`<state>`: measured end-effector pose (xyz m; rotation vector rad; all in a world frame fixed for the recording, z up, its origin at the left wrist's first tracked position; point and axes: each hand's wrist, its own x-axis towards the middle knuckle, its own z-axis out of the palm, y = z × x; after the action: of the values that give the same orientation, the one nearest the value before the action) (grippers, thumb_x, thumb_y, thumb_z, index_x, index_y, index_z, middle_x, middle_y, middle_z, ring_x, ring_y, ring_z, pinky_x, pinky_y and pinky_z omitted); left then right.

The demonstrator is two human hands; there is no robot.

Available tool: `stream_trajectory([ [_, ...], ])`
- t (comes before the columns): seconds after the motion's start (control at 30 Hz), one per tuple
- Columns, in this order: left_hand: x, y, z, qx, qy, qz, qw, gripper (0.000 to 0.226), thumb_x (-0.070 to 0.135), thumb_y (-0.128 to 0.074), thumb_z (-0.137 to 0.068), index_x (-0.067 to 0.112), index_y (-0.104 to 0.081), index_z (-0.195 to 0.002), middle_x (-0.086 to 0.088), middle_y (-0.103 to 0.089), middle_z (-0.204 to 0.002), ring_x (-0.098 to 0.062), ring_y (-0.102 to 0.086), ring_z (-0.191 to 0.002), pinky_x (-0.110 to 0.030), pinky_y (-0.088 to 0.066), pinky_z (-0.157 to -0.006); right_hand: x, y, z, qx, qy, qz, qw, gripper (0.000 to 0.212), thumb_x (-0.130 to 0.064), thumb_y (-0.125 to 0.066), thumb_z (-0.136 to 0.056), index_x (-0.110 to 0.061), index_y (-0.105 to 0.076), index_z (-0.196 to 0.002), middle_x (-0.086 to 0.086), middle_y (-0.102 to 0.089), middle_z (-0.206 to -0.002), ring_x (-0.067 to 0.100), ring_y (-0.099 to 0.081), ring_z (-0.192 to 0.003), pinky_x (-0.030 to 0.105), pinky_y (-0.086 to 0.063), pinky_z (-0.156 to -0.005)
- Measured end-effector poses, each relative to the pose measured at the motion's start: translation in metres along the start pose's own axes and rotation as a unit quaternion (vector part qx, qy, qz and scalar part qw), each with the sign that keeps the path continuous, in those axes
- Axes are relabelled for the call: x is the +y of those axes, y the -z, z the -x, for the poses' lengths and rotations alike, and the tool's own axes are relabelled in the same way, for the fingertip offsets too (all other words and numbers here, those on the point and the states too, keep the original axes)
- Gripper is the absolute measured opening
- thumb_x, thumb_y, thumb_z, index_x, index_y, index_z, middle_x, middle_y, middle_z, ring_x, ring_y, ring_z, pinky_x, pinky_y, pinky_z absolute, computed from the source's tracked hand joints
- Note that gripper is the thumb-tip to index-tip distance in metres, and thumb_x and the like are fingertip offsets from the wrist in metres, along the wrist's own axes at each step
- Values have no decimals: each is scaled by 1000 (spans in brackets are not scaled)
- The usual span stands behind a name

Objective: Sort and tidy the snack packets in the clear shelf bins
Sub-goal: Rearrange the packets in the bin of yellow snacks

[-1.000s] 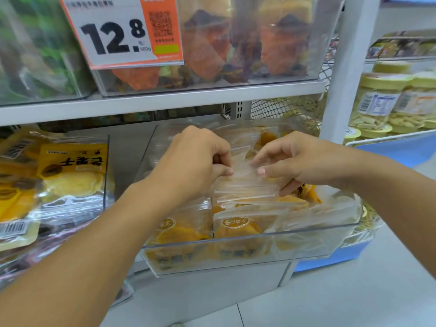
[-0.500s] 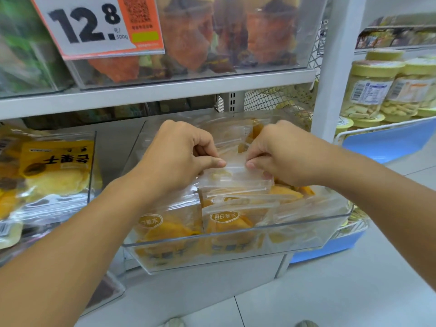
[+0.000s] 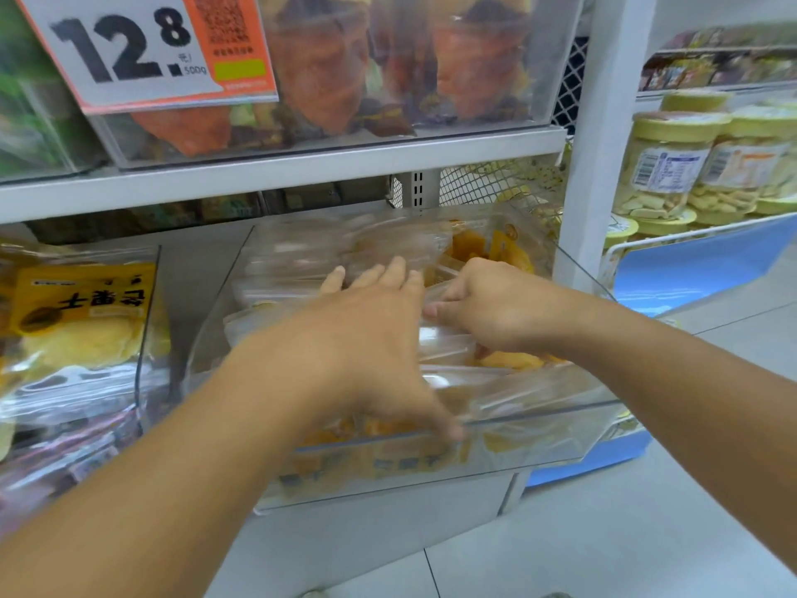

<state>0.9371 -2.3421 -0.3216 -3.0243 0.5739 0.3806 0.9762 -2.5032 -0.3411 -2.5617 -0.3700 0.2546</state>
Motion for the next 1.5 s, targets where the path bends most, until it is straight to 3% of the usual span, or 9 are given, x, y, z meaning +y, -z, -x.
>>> stream_trajectory([
  [0.13,-9,2,-13,9,-13,4,1000,140,85,-71,-55,33,7,-159,14,14,-166,-11,8,-154,-44,-3,-126,3,28,17,55,-44,-100,992,42,-41,-56,-99,-8,-74,-81,3,-73,-79,20,-72,-76,38,-63,-76],
  [0.23,-11,7,-16,19,-19,18,999,132,82,-71,-59,40,5,-158,14,-1,-167,-15,-9,-154,-45,-14,-125,20,53,21,194,10,110,975,27,-41,-69,-90,-16,-77,-90,1,-74,-82,19,-69,-81,37,-58,-78],
  [0.33,0,17,-19,20,-18,-33,999,137,80,-74,-57,42,13,-156,10,4,-168,-21,-3,-155,-52,-11,-124,30,50,5,113,25,204,972,41,-47,-76,-82,-23,-70,-114,-4,-69,-103,19,-61,-98,35,-52,-85],
  [0.53,28,20,-39,-13,-66,-51,996,134,59,-82,-70,35,17,-157,13,21,-165,-17,2,-155,-48,-8,-125,38,43,-26,42,29,225,973,28,-24,-73,-86,-24,-58,-63,-3,-56,-65,25,-56,-71,34,-46,-67],
  [0.83,-17,2,-43,-21,-22,-43,999,133,81,-63,-69,32,29,-152,13,40,-156,-13,28,-149,-30,11,-118,27,59,-26,9,-45,355,934,30,-8,-62,-87,-9,-47,-61,4,-48,-62,19,-47,-57,26,-36,-49],
  [1.0,-13,1,-47,-4,-23,-34,999,134,82,-67,-64,28,11,-157,8,36,-159,-13,25,-150,-33,3,-124,15,59,-13,-83,-45,366,926,40,-48,-80,-74,-14,-60,-67,0,-59,-66,18,-57,-65,28,-44,-58],
  [1.13,-6,4,-50,10,-34,-11,999,124,78,-73,-61,33,1,-151,10,41,-156,-15,28,-149,-36,-1,-123,18,61,-22,-28,10,228,973,62,-81,-61,-62,-21,-71,-75,-5,-68,-72,12,-63,-71,29,-50,-63],
  [1.27,-1,11,-54,-1,-34,7,999,134,76,-78,-57,40,4,-157,24,42,-152,-18,30,-148,-46,-8,-123,35,53,-51,60,7,95,994,22,-31,-54,-97,-15,-63,-108,3,-66,-105,24,-60,-101,33,-52,-83],
  [1.5,5,8,-52,33,-44,28,998,135,76,-80,-53,40,2,-154,29,18,-158,-23,9,-153,-46,-17,-121,45,51,-74,97,-29,205,974,69,-6,-60,-90,-11,-27,-150,15,-32,-149,36,-48,-127,43,-47,-102],
])
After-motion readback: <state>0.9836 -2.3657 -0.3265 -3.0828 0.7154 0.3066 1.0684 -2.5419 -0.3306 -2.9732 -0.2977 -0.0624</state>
